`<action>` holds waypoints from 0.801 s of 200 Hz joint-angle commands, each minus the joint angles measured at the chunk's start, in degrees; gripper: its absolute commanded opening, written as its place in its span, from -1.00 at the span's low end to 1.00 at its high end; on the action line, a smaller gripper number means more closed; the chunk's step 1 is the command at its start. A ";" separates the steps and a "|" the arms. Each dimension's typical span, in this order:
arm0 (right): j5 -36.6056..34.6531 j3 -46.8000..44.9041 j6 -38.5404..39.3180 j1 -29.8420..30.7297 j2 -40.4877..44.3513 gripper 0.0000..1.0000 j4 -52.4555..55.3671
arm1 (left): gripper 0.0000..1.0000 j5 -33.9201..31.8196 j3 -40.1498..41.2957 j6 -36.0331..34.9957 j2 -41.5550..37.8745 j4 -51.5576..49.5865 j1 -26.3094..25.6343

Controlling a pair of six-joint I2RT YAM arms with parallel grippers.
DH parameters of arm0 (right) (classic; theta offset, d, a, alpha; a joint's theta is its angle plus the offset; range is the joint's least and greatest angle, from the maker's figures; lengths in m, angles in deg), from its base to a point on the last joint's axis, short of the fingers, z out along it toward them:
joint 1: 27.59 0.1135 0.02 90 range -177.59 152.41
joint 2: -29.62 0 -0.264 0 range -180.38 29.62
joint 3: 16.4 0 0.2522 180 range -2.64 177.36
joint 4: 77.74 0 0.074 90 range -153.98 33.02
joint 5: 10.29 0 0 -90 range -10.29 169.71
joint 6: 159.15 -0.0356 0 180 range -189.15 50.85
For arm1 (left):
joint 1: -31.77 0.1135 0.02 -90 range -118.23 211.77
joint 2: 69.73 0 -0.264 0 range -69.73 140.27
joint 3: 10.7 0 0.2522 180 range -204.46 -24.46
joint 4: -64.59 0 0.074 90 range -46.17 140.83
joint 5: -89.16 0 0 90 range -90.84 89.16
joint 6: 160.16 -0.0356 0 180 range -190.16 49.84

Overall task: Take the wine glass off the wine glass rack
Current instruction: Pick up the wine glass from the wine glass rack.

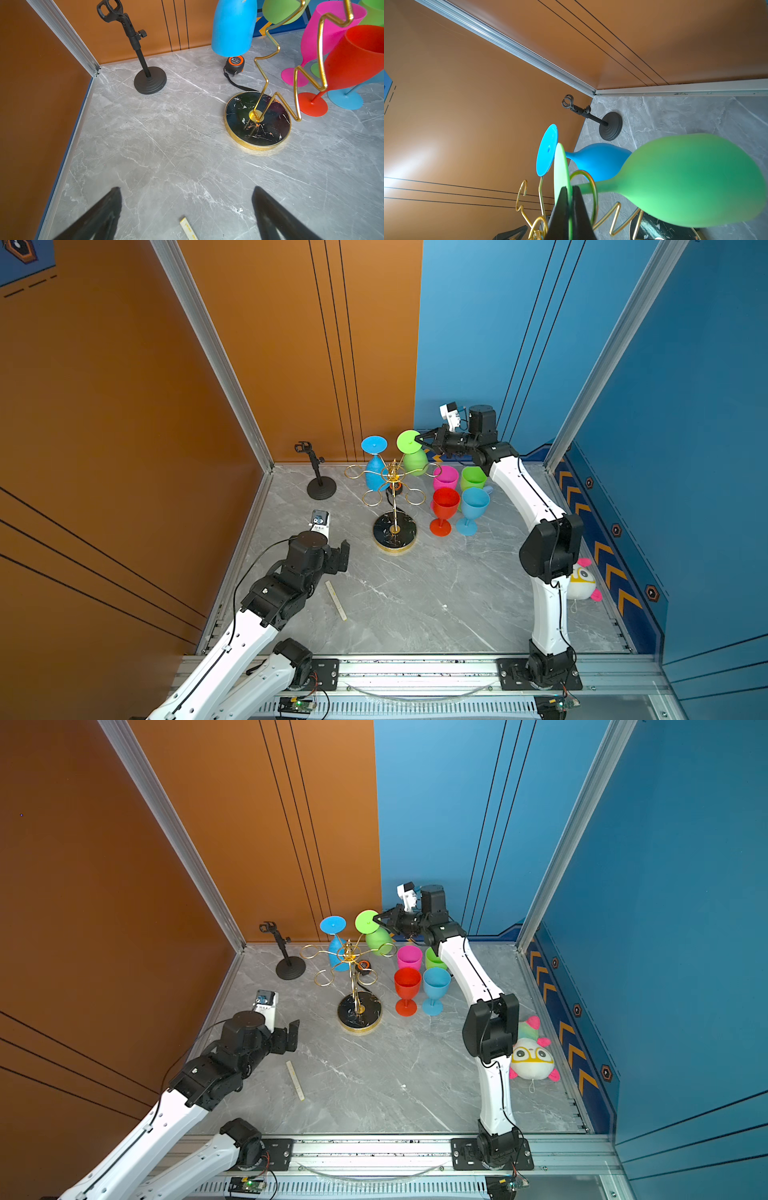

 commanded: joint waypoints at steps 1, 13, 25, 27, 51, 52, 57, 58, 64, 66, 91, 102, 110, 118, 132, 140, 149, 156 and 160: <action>1.98 0.32 0.88 0.76 3.21 -1.00 1.23 | 0.96 0.73 -0.76 0.76 -0.52 0.52 0.80; 2.02 -0.20 1.17 1.01 3.89 -1.00 1.27 | 0.96 0.82 -0.77 0.79 -0.43 0.49 0.78; 2.10 -0.89 1.35 1.08 4.09 -1.00 1.23 | 0.96 0.92 -0.82 0.83 -0.40 0.52 0.80; 2.11 -0.99 1.34 1.14 4.13 -1.00 1.28 | 0.96 0.96 -0.82 0.78 -0.43 0.59 0.79; 3.17 -2.44 1.36 1.41 6.22 -1.00 1.24 | 0.96 0.93 -0.76 0.80 -0.53 0.53 0.78; 3.21 -2.52 1.38 1.46 6.24 -1.00 1.22 | 0.96 0.95 -0.76 0.78 -0.49 0.53 0.78; 3.40 -2.87 1.34 1.53 6.46 -1.00 1.28 | 0.96 0.94 -0.72 0.78 -0.53 0.50 0.88; 3.42 -2.96 1.37 1.52 6.54 -1.00 1.29 | 0.96 0.95 -0.74 0.77 -0.53 0.56 0.87; 3.43 -3.40 1.58 1.64 6.90 -1.00 1.27 | 0.96 0.92 -0.72 0.76 -0.53 0.52 0.79; 3.43 -3.62 1.66 1.67 7.05 -1.00 1.27 | 0.96 0.96 -0.75 0.76 -0.51 0.57 0.83; 3.52 -5.94 2.64 1.96 8.98 -1.00 1.28 | 0.96 1.01 -0.67 0.77 -0.52 0.61 0.89; 3.56 -7.17 3.03 2.10 10.00 -1.00 1.24 | 0.96 0.98 -0.72 0.79 -0.56 0.54 0.87; 3.60 -8.09 3.23 2.12 10.68 -1.00 1.23 | 0.96 0.91 -0.69 0.81 -0.70 0.60 0.87; 3.60 -8.93 3.39 2.04 11.39 -1.00 1.32 | 0.96 0.97 -0.67 0.81 -0.77 0.62 0.88; 3.78 -10.35 3.74 2.11 12.46 -1.00 1.38 | 0.96 1.06 -0.59 0.76 -0.71 0.70 0.89; 3.78 -11.04 3.88 2.10 13.07 -1.00 1.42 | 0.96 1.12 -0.74 0.76 -0.61 0.68 0.95; 3.95 -11.53 4.03 1.98 13.60 -1.00 1.41 | 0.96 1.22 -0.67 0.79 -0.51 0.70 1.01; 4.12 -11.87 4.08 2.00 13.88 -1.00 1.38 | 0.96 1.20 -0.70 0.78 -0.53 0.68 1.04; 4.28 -11.92 4.08 1.98 13.97 -1.00 1.48 | 0.96 1.17 -0.75 0.80 -0.46 0.66 0.98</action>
